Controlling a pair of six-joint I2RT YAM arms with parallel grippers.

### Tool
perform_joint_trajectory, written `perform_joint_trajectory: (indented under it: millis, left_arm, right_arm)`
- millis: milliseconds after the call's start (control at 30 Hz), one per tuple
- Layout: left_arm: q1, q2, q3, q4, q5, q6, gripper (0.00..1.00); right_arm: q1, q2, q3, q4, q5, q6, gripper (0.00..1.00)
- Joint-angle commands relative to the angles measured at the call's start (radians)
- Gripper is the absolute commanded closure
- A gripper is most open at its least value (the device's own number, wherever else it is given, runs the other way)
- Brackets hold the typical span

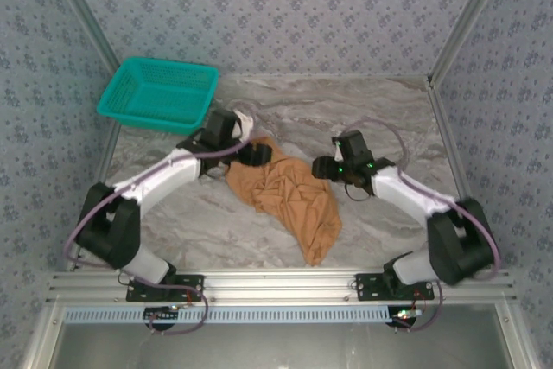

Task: Fold the inside-out t-shirt

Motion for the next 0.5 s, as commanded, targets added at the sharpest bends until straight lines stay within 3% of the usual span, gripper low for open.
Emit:
perform_joint_trajectory:
  millis: [0, 133, 233, 367, 467]
  left_arm:
    - [0.047, 0.157, 0.116, -0.066, -0.149, -0.06, 0.26]
    - [0.041, 0.347, 0.29, -0.167, -0.177, -0.002, 0.23]
    - [0.04, 0.444, 0.379, -0.208, -0.147, 0.025, 0.23]
    - [0.034, 0.523, 0.436, -0.227, -0.045, 0.025, 0.28]
    - [0.029, 0.582, 0.472, -0.259, -0.028, 0.031, 0.4]
  right_arm:
    - [0.012, 0.094, 0.06, 0.101, -0.117, -0.035, 0.32]
    - [0.024, 0.174, 0.069, 0.122, -0.145, -0.026, 0.32]
    - [0.048, 0.211, 0.064, 0.14, -0.148, -0.012, 0.39]
    - [0.032, 0.239, 0.066, 0.147, -0.16, -0.005, 0.66]
    - [0.006, 0.236, 0.099, 0.155, -0.166, -0.031, 0.85]
